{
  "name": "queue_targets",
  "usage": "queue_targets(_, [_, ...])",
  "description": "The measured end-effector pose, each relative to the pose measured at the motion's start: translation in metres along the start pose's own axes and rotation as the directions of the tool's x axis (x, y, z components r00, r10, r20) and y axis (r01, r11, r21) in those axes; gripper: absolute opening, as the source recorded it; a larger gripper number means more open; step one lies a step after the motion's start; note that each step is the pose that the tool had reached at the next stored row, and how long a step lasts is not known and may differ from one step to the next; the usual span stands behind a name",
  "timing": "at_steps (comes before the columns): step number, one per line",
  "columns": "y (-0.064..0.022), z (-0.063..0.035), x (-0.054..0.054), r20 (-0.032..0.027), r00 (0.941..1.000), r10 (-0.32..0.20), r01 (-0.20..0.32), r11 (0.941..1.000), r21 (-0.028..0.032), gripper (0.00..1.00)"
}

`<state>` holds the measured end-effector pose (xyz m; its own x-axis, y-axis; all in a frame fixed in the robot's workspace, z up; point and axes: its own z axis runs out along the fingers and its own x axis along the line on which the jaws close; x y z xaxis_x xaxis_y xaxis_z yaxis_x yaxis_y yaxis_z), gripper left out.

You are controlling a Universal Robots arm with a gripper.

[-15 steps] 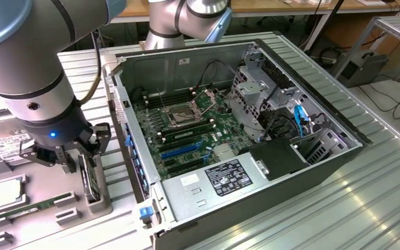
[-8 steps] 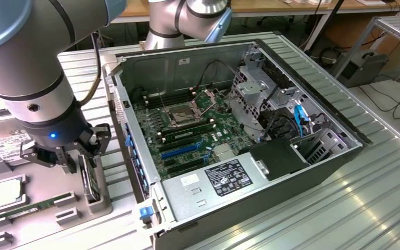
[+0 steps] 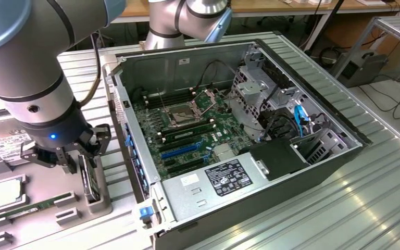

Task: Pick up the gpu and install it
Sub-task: 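Pick up the gpu and move the gpu toward the slot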

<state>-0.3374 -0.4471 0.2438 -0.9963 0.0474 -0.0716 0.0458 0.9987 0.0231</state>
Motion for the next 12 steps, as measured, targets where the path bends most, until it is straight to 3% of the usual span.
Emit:
queue_targets(10, [-0.0001,0.0018,0.0002,0.0023,1.0,0.004,-0.004,1.0,0.0002,0.42])
queue_targets(12, [-0.0001,0.0019,0.0002,0.0023,1.0,0.005,-0.005,1.0,0.0002,0.34])
